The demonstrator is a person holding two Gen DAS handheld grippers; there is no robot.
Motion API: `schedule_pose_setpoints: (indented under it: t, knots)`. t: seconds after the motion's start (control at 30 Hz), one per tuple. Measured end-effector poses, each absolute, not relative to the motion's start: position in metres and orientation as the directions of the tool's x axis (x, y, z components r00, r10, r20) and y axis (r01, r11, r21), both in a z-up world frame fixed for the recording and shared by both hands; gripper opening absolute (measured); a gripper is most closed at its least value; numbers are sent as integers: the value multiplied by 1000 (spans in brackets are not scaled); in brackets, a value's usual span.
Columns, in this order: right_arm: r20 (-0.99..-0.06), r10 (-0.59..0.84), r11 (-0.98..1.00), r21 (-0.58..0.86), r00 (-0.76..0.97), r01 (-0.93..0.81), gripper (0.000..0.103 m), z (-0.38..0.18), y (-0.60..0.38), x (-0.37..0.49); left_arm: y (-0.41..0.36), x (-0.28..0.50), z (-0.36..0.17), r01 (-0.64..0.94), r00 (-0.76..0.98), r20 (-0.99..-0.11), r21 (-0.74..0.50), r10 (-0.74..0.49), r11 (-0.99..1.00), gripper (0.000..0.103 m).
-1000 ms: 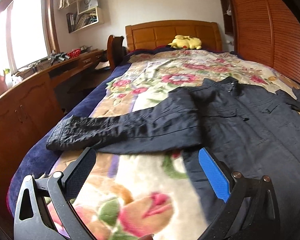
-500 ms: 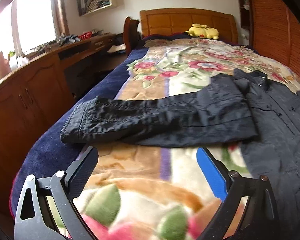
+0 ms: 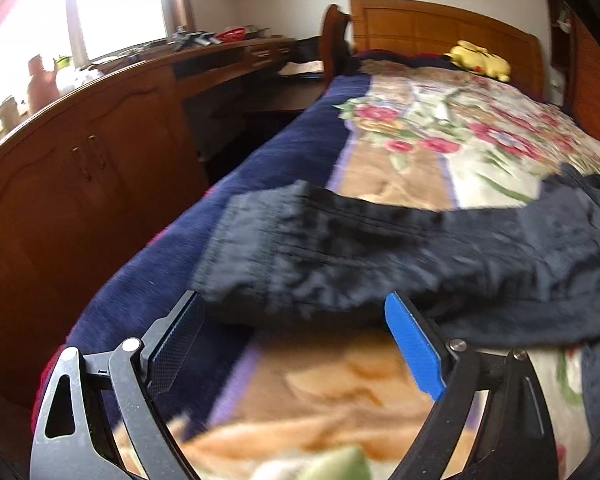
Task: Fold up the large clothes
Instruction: 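Reach the left gripper to the jacket sleeve cuff and close on it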
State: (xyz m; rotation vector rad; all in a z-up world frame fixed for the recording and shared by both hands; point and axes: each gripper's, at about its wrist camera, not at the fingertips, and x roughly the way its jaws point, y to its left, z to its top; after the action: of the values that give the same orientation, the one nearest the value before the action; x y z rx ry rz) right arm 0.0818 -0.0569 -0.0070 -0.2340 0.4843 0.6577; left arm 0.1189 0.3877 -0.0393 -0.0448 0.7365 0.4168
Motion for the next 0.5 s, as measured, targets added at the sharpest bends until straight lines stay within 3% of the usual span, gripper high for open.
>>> schedule_pose_setpoints:
  t: [0.13,0.23,0.5]
  knots:
    - [-500,524,773,-61,689,-632,103,-11,-54,79,409,126,-42,-424,645,-674,78,361,902,92]
    - [-499,521,772,-71,693,-632,103,-13,-53,77,419,131,-48,-441,627,-687,76,367,895,81]
    - [-499,523,767,-76,691,-637,103,-15,-54,76,439,143,-75,-479,553,-760,46,341,877,81]
